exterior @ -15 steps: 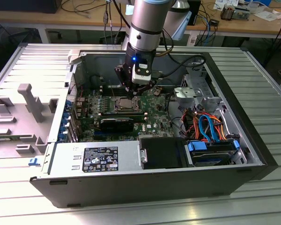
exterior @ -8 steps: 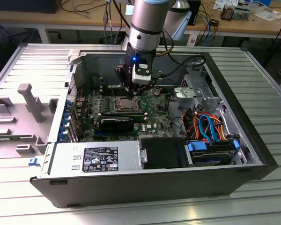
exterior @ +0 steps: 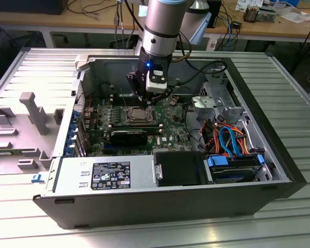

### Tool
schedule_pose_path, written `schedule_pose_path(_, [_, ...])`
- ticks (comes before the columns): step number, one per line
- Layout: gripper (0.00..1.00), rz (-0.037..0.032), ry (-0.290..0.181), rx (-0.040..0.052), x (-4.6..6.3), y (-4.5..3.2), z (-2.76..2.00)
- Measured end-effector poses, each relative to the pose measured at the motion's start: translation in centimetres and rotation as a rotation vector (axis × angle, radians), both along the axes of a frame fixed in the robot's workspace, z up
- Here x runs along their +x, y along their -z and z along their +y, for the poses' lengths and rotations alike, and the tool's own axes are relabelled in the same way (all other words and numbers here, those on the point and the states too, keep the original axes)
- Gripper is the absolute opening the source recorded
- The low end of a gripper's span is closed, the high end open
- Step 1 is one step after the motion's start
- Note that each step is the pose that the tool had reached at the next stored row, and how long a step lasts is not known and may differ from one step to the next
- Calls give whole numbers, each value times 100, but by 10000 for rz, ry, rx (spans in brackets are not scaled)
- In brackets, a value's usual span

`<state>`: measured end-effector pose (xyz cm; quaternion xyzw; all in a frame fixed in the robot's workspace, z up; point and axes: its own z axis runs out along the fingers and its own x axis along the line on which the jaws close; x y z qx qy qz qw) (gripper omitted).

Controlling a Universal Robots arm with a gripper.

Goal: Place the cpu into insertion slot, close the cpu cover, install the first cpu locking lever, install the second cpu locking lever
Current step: 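Install the first cpu locking lever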

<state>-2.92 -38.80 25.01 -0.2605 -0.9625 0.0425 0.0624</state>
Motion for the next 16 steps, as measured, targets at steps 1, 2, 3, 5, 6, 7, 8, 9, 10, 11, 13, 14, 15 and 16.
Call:
schedule_pose_path(1, [11,0,-11,1,0,0,0])
schedule_pose_path(2, [11,0,-22,0,0,0,0])
schedule_pose_path(3, [11,0,-31,0,0,0,0])
schedule_pose_path(5, [11,0,-39,0,0,0,0])
schedule_pose_path(6, [11,0,-45,0,0,0,0])
schedule_pose_path(7, [11,0,-49,0,0,0,0])
schedule_pose_path(8, [11,0,-54,0,0,0,0])
schedule_pose_path(9, [11,0,-58,0,0,0,0])
schedule_pose_path(10, [11,1,-67,0,0,0,0])
schedule_pose_path(11, [11,0,-74,1,0,0,0])
schedule_pose_path(13, [11,0,-84,0,0,0,0])
schedule_pose_path(14, [11,0,-88,0,0,0,0])
schedule_pose_path(15, [11,0,-94,0,0,0,0])
schedule_pose_path(16, [11,0,-100,0,0,0,0])
